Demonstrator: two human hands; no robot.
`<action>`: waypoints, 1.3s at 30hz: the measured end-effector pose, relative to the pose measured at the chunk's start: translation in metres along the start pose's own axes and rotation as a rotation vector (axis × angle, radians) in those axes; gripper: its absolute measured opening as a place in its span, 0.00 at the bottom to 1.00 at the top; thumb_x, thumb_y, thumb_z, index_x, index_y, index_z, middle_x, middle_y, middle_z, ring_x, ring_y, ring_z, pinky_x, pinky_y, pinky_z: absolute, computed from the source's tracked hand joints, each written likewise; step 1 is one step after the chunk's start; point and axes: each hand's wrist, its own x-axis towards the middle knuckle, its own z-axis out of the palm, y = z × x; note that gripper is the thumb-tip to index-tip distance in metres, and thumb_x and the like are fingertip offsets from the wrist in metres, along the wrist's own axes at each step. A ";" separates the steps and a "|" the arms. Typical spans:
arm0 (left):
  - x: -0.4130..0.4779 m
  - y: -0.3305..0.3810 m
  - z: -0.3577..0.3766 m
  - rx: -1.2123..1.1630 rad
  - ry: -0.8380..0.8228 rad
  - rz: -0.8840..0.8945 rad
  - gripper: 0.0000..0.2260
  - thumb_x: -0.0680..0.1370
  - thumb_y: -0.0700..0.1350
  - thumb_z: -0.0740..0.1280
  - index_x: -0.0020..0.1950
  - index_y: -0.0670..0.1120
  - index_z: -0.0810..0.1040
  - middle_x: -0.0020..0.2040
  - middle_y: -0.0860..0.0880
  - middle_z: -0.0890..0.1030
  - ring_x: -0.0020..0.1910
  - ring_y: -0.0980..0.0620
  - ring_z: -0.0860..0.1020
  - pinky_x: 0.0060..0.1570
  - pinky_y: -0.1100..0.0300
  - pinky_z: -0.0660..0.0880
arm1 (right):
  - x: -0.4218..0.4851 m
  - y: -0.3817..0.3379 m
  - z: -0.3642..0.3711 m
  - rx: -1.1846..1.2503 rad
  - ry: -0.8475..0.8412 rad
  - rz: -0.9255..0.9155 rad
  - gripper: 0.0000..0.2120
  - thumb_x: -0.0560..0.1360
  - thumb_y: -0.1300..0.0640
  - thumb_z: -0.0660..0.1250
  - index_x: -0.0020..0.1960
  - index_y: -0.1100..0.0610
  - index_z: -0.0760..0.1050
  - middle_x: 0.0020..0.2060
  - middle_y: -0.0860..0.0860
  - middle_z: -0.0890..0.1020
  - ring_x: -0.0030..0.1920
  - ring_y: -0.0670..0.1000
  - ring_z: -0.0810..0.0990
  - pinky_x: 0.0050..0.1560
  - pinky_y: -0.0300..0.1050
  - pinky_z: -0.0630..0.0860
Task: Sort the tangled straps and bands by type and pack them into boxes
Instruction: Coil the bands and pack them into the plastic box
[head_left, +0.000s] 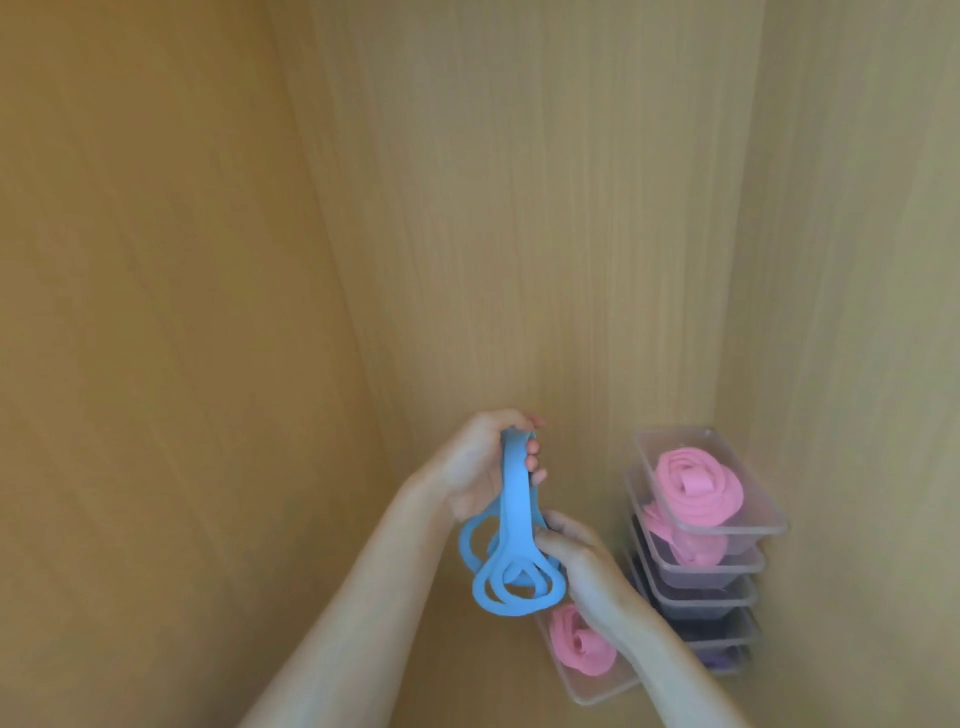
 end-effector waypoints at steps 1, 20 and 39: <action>0.000 0.001 0.000 -0.015 -0.008 -0.004 0.08 0.79 0.37 0.59 0.57 0.38 0.73 0.34 0.47 0.70 0.32 0.51 0.68 0.38 0.57 0.75 | 0.000 0.000 0.001 0.029 -0.019 0.011 0.14 0.76 0.50 0.68 0.57 0.57 0.82 0.53 0.60 0.85 0.54 0.58 0.85 0.52 0.47 0.79; 0.003 0.013 -0.022 -0.359 0.038 -0.075 0.11 0.76 0.38 0.60 0.57 0.37 0.73 0.38 0.42 0.72 0.35 0.48 0.72 0.41 0.52 0.81 | -0.004 0.012 -0.011 -0.058 -0.046 0.036 0.14 0.68 0.48 0.74 0.46 0.57 0.78 0.40 0.50 0.78 0.45 0.50 0.78 0.56 0.45 0.69; 0.012 -0.052 -0.074 -0.549 0.088 -0.180 0.15 0.73 0.40 0.54 0.58 0.40 0.70 0.60 0.30 0.79 0.55 0.33 0.82 0.61 0.38 0.75 | -0.043 -0.013 -0.034 0.351 0.001 0.153 0.11 0.73 0.59 0.71 0.38 0.60 0.70 0.43 0.59 0.72 0.41 0.56 0.73 0.41 0.48 0.70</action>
